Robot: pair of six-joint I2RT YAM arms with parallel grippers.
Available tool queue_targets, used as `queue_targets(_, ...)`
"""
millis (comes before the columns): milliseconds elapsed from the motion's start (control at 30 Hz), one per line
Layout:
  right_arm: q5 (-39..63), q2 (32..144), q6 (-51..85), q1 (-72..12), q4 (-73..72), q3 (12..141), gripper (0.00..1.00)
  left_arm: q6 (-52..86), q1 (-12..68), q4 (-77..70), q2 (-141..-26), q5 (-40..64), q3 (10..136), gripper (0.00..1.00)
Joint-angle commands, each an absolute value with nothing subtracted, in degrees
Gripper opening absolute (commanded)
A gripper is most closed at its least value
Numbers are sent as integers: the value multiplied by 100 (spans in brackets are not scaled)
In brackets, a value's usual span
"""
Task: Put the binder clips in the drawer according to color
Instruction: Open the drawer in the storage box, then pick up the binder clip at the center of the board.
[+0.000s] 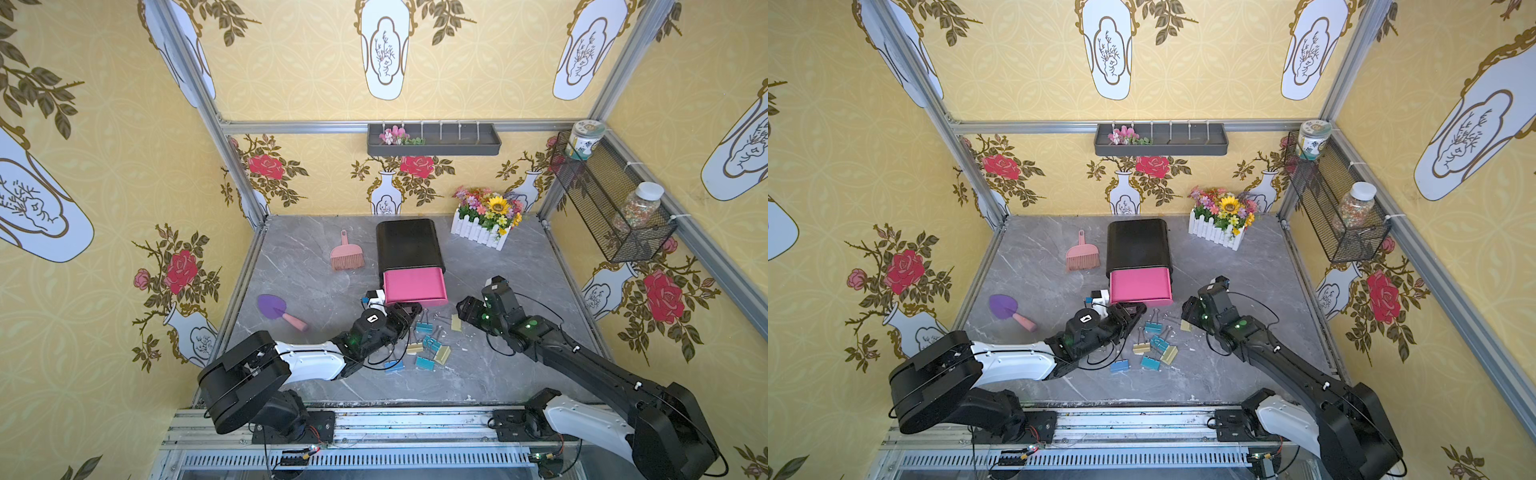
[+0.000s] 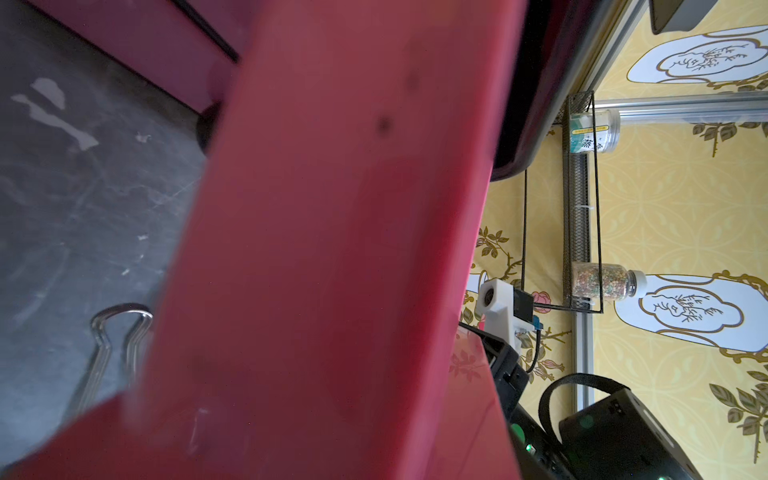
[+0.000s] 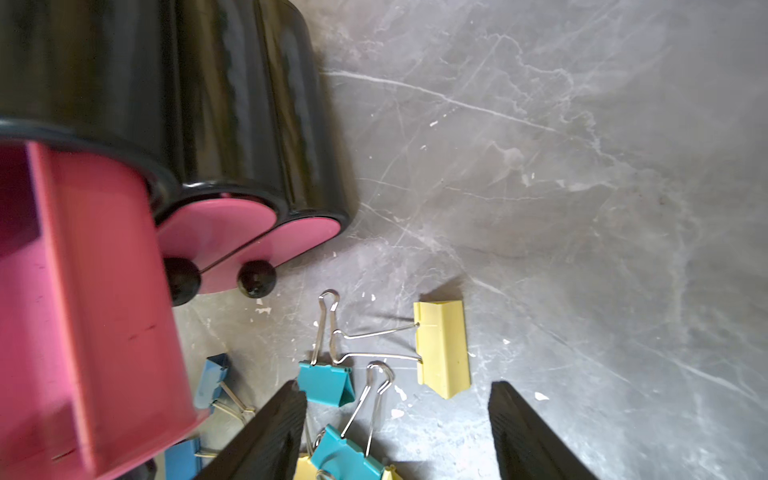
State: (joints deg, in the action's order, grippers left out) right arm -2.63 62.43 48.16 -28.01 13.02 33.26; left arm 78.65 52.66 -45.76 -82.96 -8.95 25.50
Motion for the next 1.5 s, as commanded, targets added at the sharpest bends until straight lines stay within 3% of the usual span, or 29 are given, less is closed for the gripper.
queue_targets(0, -366, 6310, 4930, -2808, 1353, 3323, 74, 7877, 5265, -4685, -8276, -948, 2514, 55)
queue_targets(333, -492, 6420, 4956, -2804, 1654, 3400, 82, 7742, 5566, -4139, -7732, -897, 2479, 64)
queue_targets(600, -422, 6309, 4946, -2907, 2100, 3366, 82, 7719, 5931, -2223, -6059, -1511, 2331, 65)
queue_targets(800, -906, 6088, 5237, -4071, 2668, 3460, 76, 7620, 6003, 68, -4856, -2090, 2664, 66)
queue_targets(967, -1171, 6065, 5365, -5185, 2851, 3479, 77, 7135, 5982, 1298, -4759, -2200, 3094, 71)
queue_targets(1167, -1523, 6388, 5607, -5925, 3370, 3582, 79, 6882, 5636, 1159, -4526, -1678, 2869, 73)
queue_targets(1467, -1659, 6906, 5764, -6082, 3221, 3261, 79, 6777, 5344, 976, -4411, -1468, 2768, 74)
